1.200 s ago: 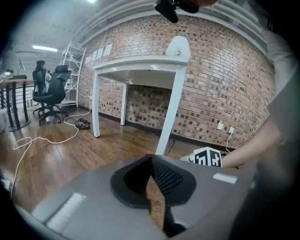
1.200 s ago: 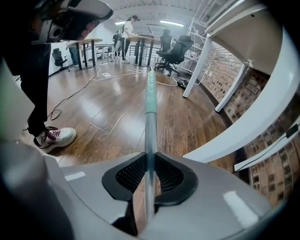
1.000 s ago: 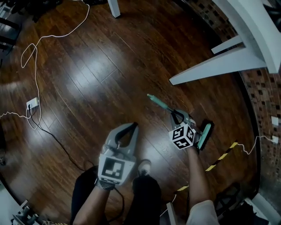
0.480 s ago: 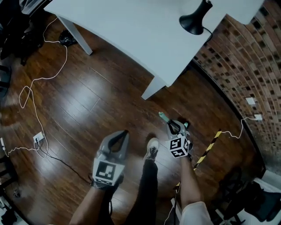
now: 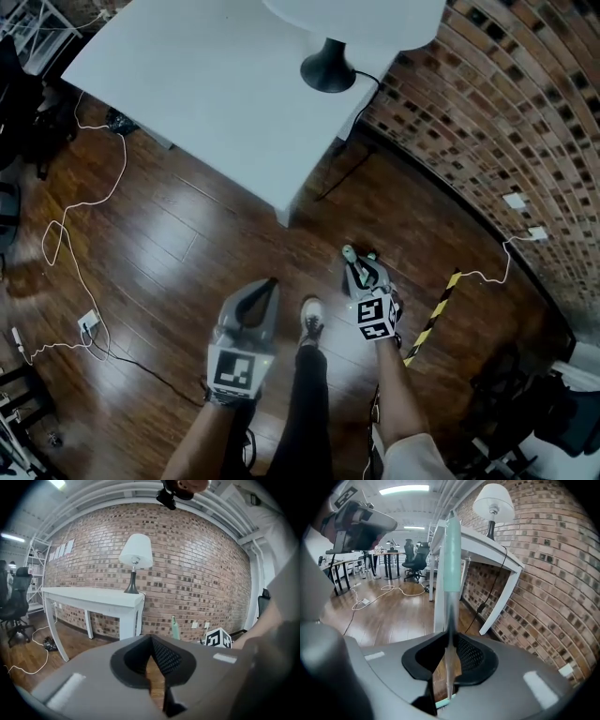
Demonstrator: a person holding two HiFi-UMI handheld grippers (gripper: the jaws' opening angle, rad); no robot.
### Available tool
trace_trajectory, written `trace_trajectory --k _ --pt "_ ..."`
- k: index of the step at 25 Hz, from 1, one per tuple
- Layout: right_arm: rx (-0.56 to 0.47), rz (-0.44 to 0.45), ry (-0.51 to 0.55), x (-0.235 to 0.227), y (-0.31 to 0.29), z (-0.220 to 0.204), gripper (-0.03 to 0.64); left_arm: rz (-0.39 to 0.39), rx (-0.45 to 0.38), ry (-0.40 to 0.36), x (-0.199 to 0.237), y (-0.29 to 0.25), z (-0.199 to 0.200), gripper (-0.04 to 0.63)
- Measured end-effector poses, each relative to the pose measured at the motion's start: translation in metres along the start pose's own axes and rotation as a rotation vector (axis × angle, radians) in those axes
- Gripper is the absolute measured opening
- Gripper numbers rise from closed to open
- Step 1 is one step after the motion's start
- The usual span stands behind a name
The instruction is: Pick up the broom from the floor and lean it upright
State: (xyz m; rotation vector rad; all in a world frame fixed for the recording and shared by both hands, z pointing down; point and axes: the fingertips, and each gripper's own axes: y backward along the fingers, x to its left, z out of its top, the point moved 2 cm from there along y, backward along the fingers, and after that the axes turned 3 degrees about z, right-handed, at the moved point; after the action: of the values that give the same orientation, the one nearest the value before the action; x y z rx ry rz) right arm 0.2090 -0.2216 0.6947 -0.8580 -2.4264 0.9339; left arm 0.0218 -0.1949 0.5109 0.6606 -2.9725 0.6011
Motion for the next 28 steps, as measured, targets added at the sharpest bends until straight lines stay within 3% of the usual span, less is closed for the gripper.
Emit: trace_trajectory --k 6,12,28 --pt "-0.076 -0.027 -0.077 -0.043 -0.018 0.03 0.089 0.038 -0.018 0.018 -0.015 -0.023 0.017 0.002" --pt "-0.125 -0.003 -0.089 -0.072 -0.046 0.065 0.089 0.041 0.0 0.028 -0.029 -0.044 0.024 0.001" --pt "-0.147 0.067 -0.012 -0.096 -0.126 0.112 0.094 0.124 0.056 0.028 0.007 -0.075 0.016 0.002"
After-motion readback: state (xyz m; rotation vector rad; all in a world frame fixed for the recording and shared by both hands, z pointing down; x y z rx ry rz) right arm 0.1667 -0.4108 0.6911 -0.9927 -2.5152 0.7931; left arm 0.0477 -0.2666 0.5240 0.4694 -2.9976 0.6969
